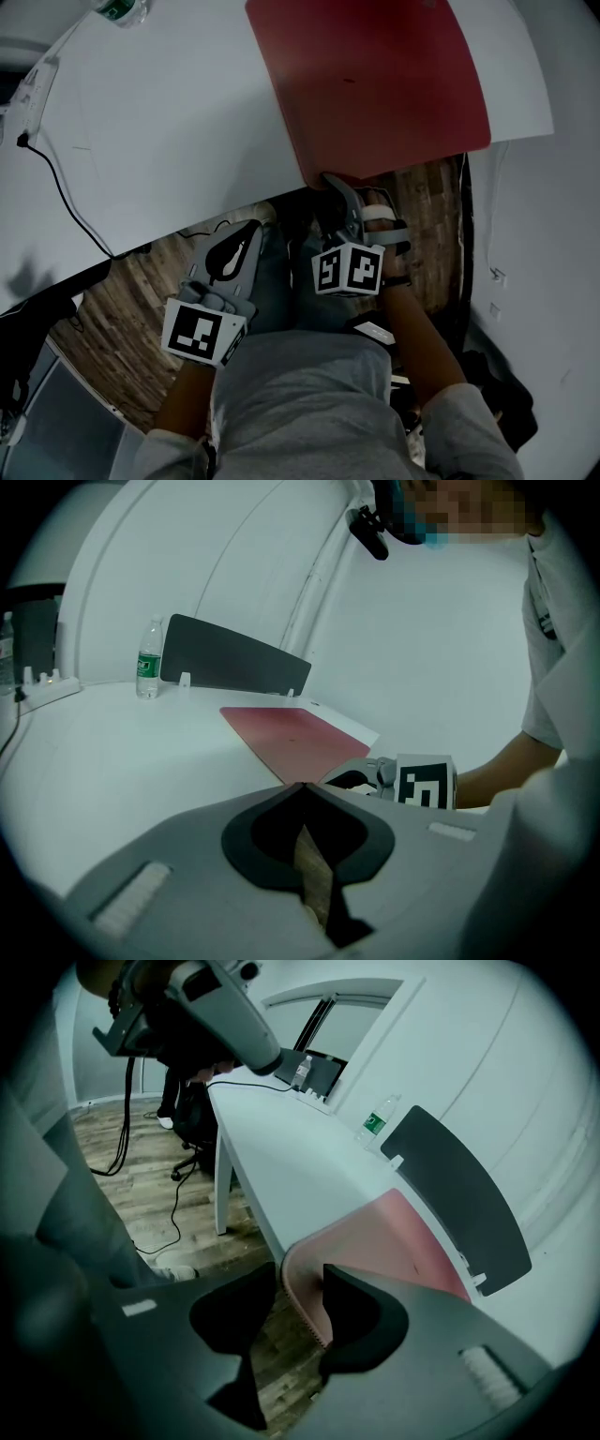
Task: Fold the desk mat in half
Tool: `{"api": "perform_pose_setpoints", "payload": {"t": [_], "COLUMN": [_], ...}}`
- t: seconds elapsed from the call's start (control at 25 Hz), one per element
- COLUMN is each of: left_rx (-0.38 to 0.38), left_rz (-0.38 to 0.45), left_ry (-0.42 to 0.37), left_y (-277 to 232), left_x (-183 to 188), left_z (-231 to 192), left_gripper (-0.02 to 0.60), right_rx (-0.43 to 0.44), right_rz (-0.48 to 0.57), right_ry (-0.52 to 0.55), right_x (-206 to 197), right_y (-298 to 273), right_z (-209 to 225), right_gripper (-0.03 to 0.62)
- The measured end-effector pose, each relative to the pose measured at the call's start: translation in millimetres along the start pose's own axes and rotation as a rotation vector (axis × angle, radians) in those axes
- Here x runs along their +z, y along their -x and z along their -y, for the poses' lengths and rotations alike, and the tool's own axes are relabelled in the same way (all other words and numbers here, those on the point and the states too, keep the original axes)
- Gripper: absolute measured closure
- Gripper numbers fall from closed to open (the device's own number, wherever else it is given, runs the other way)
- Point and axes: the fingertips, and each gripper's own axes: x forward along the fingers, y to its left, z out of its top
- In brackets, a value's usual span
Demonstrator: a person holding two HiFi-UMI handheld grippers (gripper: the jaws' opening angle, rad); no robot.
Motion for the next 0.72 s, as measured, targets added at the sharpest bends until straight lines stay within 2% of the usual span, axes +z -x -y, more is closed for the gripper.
{"api": "perform_pose_setpoints", "payload": {"t": [0.2, 0.4, 0.72], "left_rx": [0.0, -0.004, -0.025], "left_rz": [-0.002, 0.002, 0.007], "left_ry": [0.0, -0.001, -0.02], "left_y": [1, 0, 0], "left_x": [0, 2, 7], "left_z": [-2, -3, -1], "left_gripper": [0.563, 0.563, 0.563], "right_rx": [-0.001, -0.016, -0.012], "right_rz": [0.012, 0.054, 0.095], "right_ry": [-0.029, -0.089, -0.22], "right_x": [2, 8, 12], "right_y": [2, 11, 24], "right_z": [4, 8, 24], "right_gripper": [0.467, 0.562, 0.571]}}
